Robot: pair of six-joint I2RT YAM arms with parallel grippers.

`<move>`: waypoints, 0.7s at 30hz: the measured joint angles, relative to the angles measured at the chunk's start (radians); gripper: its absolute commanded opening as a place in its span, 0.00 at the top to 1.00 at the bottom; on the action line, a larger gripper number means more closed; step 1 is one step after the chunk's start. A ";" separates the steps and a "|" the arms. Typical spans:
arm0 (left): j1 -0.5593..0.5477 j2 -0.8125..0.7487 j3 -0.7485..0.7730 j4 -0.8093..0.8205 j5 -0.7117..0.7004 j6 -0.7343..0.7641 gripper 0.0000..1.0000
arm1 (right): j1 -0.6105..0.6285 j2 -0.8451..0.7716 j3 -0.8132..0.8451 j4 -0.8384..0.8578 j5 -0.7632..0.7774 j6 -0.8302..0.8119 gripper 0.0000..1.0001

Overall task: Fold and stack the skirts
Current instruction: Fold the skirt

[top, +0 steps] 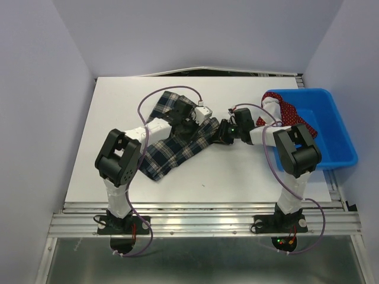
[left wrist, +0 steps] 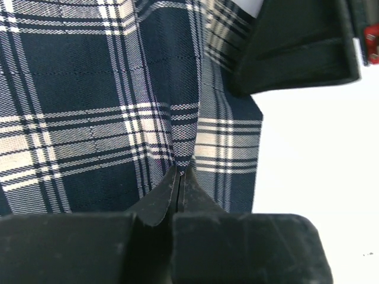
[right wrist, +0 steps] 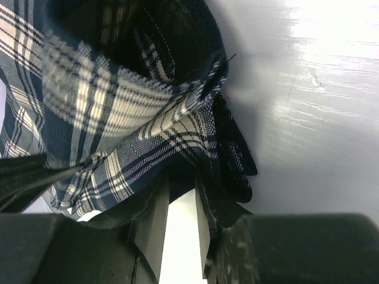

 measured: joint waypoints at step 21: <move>-0.037 -0.036 0.000 -0.066 0.042 -0.008 1.00 | 0.001 -0.006 0.000 -0.010 0.025 -0.009 0.70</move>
